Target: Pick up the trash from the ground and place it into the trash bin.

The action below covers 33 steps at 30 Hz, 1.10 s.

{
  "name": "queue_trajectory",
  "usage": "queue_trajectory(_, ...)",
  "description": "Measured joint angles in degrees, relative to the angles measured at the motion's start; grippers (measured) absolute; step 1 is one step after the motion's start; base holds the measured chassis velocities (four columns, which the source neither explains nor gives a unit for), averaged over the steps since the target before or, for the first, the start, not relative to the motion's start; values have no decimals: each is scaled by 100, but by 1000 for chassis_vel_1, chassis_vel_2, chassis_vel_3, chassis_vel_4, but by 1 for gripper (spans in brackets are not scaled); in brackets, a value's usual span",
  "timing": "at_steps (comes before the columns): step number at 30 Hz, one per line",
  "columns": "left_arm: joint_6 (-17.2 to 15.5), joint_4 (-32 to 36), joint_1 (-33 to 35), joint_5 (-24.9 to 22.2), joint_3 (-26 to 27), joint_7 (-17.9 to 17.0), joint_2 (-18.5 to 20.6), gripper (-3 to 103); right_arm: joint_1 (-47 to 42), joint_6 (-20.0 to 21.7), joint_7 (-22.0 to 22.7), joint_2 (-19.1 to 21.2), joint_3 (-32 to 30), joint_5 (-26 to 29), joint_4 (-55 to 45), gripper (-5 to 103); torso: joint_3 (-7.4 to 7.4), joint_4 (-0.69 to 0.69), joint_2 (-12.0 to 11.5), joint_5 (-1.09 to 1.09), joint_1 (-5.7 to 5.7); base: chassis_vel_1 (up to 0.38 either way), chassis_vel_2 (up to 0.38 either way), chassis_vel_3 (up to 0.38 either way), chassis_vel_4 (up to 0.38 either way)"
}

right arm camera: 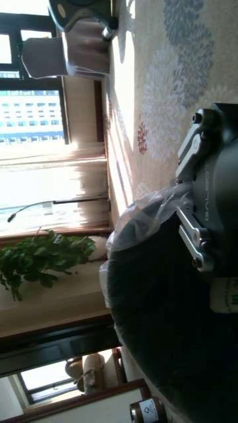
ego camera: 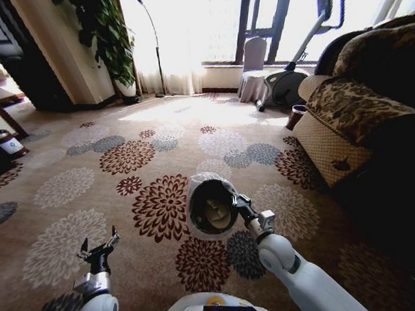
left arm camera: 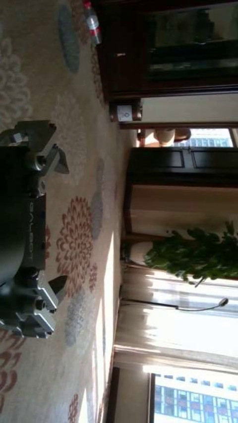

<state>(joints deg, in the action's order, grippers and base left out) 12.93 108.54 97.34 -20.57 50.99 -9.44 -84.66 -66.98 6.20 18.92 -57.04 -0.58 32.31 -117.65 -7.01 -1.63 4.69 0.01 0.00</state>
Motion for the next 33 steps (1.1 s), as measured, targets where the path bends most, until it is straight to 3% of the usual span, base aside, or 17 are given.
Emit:
queue_trajectory(24, 41, -116, -42, -213, 64, -108, 17, 100, -71, -30, -72, 33, 47, -44, -3, 0, 0, 2, 0, -1, 0, 345, 356, -354, -352)
queue_trajectory(33, -96, -394, 9, -511, 400, -293, 0, 100, -72, -46, -105, 54, 104, -55, 2, 0, 0, 0, 0, 1, 0, 346, 351, -354, -355)
